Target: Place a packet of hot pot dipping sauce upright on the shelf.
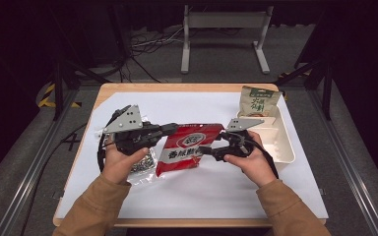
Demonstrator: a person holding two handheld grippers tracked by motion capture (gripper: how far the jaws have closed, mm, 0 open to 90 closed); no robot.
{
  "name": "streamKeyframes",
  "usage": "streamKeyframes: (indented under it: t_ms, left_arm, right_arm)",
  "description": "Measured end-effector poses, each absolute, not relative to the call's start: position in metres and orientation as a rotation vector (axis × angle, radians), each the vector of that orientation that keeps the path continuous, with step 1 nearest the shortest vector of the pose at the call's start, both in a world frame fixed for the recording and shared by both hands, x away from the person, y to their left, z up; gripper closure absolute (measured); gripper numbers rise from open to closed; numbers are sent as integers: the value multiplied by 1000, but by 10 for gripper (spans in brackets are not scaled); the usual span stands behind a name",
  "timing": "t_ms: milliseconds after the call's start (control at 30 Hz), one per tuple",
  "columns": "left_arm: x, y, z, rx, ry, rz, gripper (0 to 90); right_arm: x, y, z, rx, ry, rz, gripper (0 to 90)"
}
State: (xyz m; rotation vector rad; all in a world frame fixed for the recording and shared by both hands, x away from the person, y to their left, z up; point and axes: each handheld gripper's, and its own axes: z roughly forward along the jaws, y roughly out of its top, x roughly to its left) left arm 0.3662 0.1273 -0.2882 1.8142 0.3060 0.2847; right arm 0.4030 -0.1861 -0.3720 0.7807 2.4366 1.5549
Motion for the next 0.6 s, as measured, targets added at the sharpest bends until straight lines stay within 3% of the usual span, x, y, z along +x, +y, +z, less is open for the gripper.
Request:
streamKeyframes:
  t_ms: [200,600]
  left_arm:
    - [367,129,-290,1793,302,301,900]
    - [370,131,-292,1790,314,292,900]
  right_arm:
    - [403,-180,-375,737,2432,1641,423]
    - [395,-174,-369,578,2488,1669,848]
